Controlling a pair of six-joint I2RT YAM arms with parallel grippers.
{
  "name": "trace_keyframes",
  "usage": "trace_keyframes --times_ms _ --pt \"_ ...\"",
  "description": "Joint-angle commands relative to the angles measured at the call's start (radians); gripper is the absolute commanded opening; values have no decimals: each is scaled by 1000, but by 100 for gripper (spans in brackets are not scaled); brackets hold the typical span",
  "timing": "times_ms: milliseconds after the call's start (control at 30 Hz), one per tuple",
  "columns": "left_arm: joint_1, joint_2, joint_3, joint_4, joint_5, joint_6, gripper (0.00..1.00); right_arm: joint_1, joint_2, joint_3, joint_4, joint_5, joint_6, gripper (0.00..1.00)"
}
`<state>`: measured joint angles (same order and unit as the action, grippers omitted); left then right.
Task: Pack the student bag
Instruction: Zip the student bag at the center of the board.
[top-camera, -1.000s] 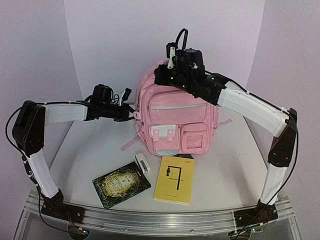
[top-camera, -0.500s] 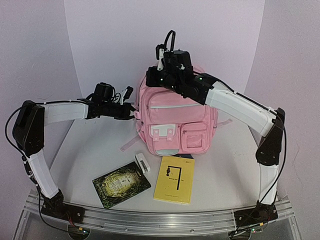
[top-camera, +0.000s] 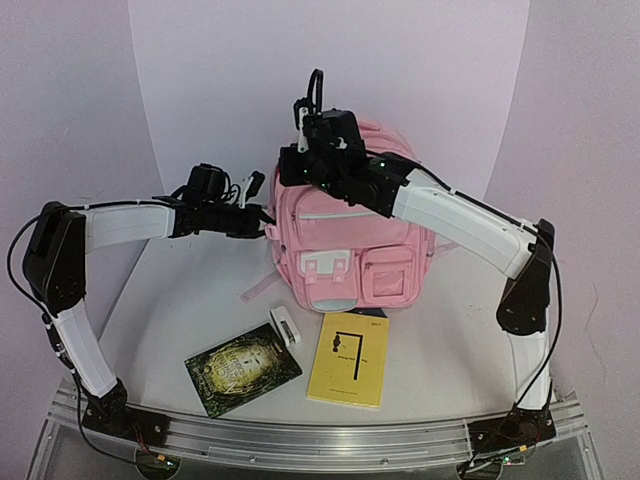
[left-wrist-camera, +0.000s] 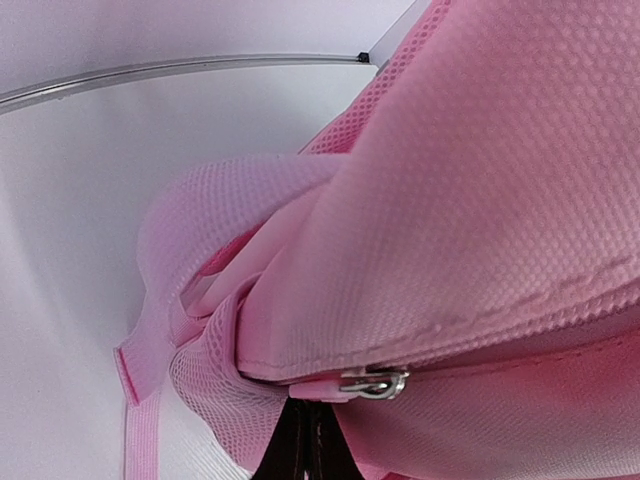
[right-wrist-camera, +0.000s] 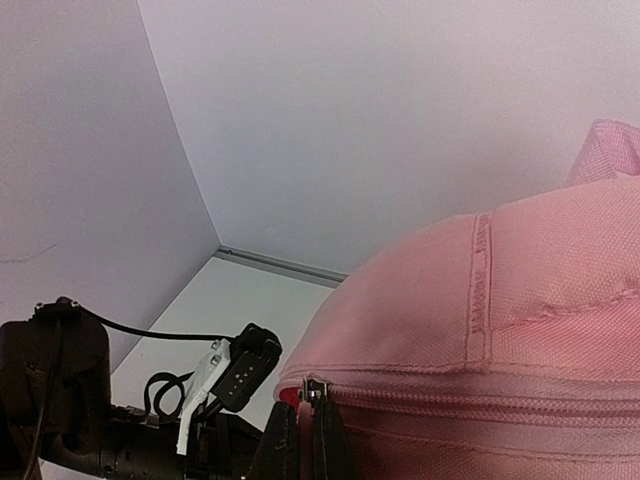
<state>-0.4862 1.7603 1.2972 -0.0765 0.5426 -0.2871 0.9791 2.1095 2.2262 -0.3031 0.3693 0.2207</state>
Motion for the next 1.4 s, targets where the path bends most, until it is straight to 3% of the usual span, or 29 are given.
trace_keyframes --times_ms 0,233,833,967,1133,1367 --pt "-6 -100 77 117 -2 3 0 30 72 -12 -145 12 3 0" --pt "24 -138 26 157 12 -26 0 33 90 32 -143 -92 29 0" --pt "32 -254 -69 144 90 57 0 43 89 26 -135 -135 61 0" --pt "31 -289 -70 106 64 79 7 43 63 15 -122 -194 84 0" --pt "34 -348 -75 33 13 120 31 43 -3 -3 -100 -244 94 34" --pt "35 -417 -71 -8 -14 104 44 43 -176 -111 -53 -239 103 54"
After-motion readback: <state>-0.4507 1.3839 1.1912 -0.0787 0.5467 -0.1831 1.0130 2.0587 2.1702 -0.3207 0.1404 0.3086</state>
